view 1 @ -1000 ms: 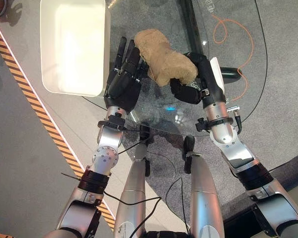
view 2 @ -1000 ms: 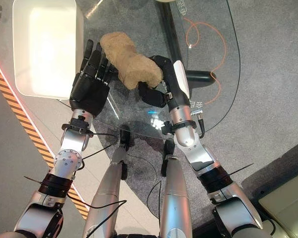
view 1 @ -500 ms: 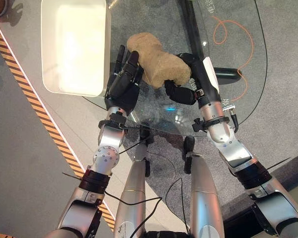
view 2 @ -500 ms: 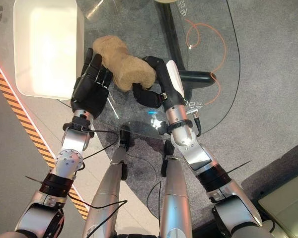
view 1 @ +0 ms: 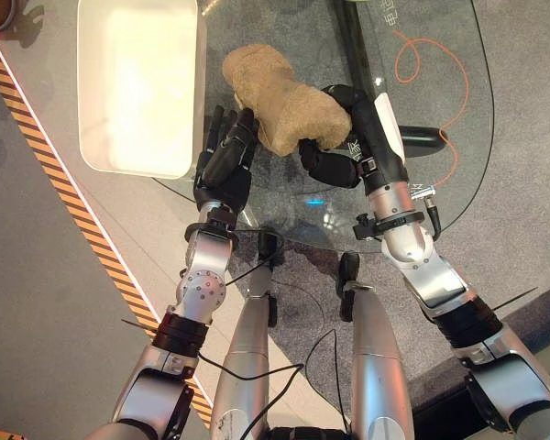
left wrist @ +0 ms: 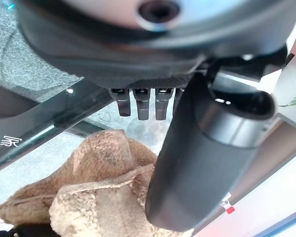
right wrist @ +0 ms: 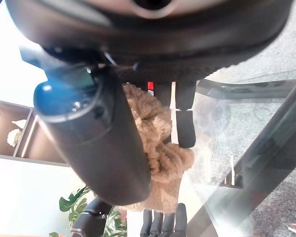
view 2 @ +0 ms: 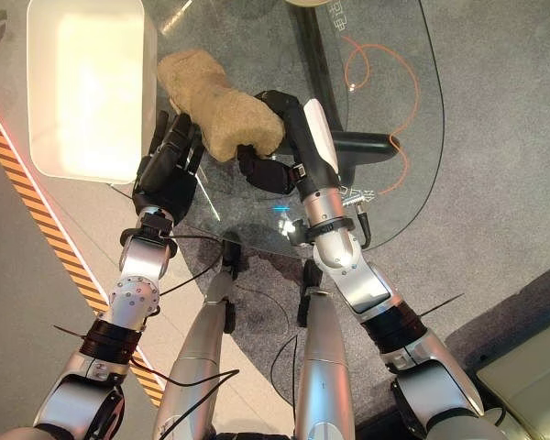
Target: Wipe the table with a cloth and put it in the basket.
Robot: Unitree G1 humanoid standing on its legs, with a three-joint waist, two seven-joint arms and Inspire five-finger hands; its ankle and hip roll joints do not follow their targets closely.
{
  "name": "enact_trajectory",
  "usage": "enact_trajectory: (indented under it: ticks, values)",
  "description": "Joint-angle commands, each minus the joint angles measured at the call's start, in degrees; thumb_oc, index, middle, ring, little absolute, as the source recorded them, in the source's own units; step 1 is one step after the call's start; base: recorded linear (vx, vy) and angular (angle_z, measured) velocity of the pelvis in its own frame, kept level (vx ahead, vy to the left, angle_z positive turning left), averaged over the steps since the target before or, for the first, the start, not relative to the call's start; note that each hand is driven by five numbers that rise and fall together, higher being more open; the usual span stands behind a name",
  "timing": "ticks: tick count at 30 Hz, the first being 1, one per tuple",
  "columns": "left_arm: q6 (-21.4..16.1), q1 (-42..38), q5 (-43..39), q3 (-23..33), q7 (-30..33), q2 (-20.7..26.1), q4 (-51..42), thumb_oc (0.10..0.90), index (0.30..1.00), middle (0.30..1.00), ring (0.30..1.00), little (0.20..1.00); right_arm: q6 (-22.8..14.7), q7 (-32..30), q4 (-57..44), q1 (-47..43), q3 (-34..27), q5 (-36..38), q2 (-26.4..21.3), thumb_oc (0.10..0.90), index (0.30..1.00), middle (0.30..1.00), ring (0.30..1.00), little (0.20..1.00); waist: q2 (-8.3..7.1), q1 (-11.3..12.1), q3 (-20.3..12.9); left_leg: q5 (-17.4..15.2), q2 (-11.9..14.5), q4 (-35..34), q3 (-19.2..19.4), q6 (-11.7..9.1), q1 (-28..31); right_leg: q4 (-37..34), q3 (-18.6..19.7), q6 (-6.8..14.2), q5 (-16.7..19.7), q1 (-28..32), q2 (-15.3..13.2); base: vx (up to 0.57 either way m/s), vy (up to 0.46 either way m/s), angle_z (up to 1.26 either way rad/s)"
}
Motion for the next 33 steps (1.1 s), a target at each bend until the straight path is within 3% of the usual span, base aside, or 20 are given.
enact_trajectory:
  ticks: [1, 6, 13, 25, 33]
  values:
    - [-4.74, -6.64, 3.22, 1.29, -4.01, 0.42, -2.97, 0.800, 0.900, 0.900, 0.900, 0.900, -7.58, 2.02, -13.29, -9.15, -1.15, 1.47, 3.66, 0.100, 0.300, 0.300, 0.300, 0.200, -2.72, -0.04, -1.45, -10.80, -5.46, 6.73, 4.68, 4.87, 2.55, -15.50, -1.71, 1.14, 9.01, 4.26, 4.01, 0.00, 0.000, 0.00]
    - [-5.51, -6.94, 2.90, 1.28, -5.37, 0.28, -3.16, 0.800, 0.900, 0.900, 0.900, 0.900, -6.82, 3.82, -12.80, -9.14, -0.21, 1.36, 4.26, 0.100, 0.300, 0.300, 0.300, 0.200, -2.71, 0.00, -1.45, -10.71, -5.50, 6.49, 4.74, 4.86, 2.69, -15.70, -1.73, 1.08, 9.06, 4.37, 4.02, 0.00, 0.000, 0.00]
    - [-6.34, -7.73, 0.77, 0.96, -11.52, -0.21, -3.82, 0.800, 0.900, 0.900, 0.900, 0.900, -5.02, 5.23, -11.62, -9.83, 1.92, 2.07, 4.29, 0.100, 0.300, 0.300, 0.300, 0.200, -2.64, 0.13, -1.45, -10.70, -5.56, 6.39, 4.81, 4.75, 2.98, -15.87, -1.69, 0.96, 9.09, 4.62, 3.83, 0.00, 0.000, 0.00]
    - [-6.63, -8.48, -2.21, 1.07, -21.90, -0.75, -4.69, 0.800, 0.900, 0.900, 0.900, 0.900, -5.14, 6.39, -10.45, -9.07, 2.17, 2.04, 5.20, 0.100, 0.300, 0.300, 0.300, 0.200, -2.91, -0.18, -1.45, -10.85, -5.43, 6.17, 4.91, 4.75, 3.17, -15.82, -1.30, 1.04, 9.21, 4.47, 4.09, 0.00, 0.000, 0.00]
    - [-5.61, -8.96, -1.23, 0.79, -22.48, -0.25, -4.49, 0.800, 0.900, 0.900, 0.900, 0.900, -6.63, 3.50, -10.17, -8.61, 0.96, 2.08, 4.93, 0.100, 0.300, 0.300, 0.300, 0.200, -2.95, -0.50, -1.45, -10.90, -5.22, 5.76, 5.31, 4.71, 3.44, -16.13, -1.26, 1.12, 9.28, 4.65, 4.07, 0.00, 0.000, 0.00]
